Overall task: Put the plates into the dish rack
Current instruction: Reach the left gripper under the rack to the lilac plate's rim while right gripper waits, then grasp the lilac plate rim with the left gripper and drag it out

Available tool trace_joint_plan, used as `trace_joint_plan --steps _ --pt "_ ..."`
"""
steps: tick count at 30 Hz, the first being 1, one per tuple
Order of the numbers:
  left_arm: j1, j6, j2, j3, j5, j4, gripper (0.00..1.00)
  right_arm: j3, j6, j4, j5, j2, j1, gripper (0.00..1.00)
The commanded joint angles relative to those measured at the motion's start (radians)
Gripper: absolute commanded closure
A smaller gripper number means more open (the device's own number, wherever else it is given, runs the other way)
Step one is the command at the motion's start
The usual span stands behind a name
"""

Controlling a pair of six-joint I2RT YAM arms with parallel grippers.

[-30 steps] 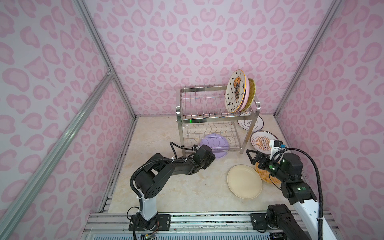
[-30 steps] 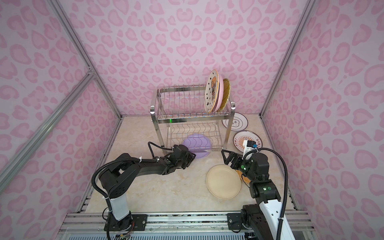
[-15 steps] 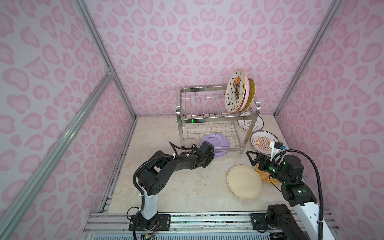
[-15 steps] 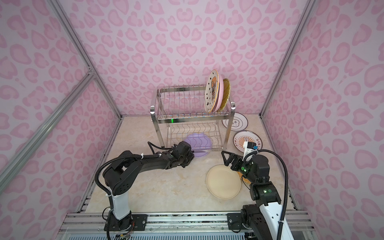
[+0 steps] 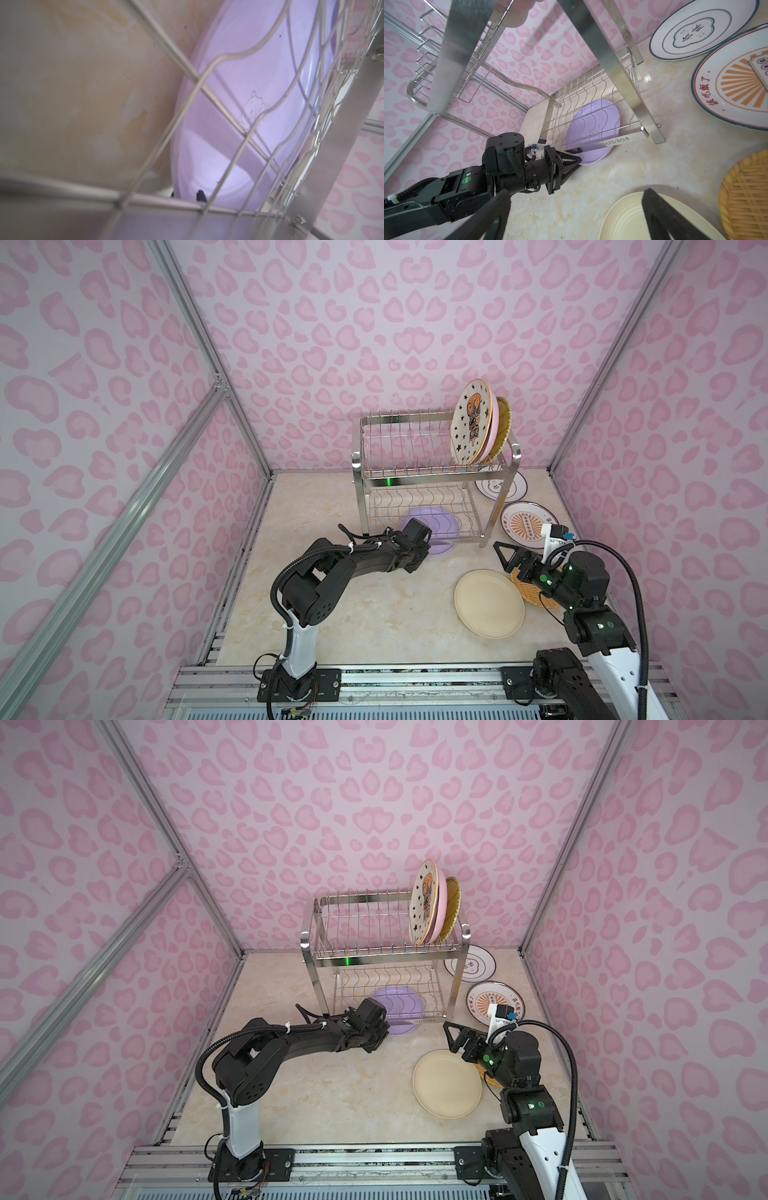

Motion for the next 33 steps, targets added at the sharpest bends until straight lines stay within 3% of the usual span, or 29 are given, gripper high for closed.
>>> trace_joint_plan --steps 1,4,13,33 --pt "0.001 -0.014 0.011 0.004 0.039 -0.097 0.86 0.001 -0.005 -0.007 -0.004 -0.003 0.000 0.01" --pt "0.002 -0.011 -0.015 -0.006 0.039 -0.105 0.97 0.012 -0.018 -0.027 0.004 -0.005 -0.001 0.01" --pt "-0.006 0.041 -0.115 -0.049 0.054 -0.159 0.97 0.021 -0.018 -0.032 -0.011 -0.002 0.000 0.01" --pt "-0.031 0.077 -0.373 -0.342 0.054 -0.267 0.97 0.014 -0.009 0.001 -0.017 0.029 0.003 0.01"
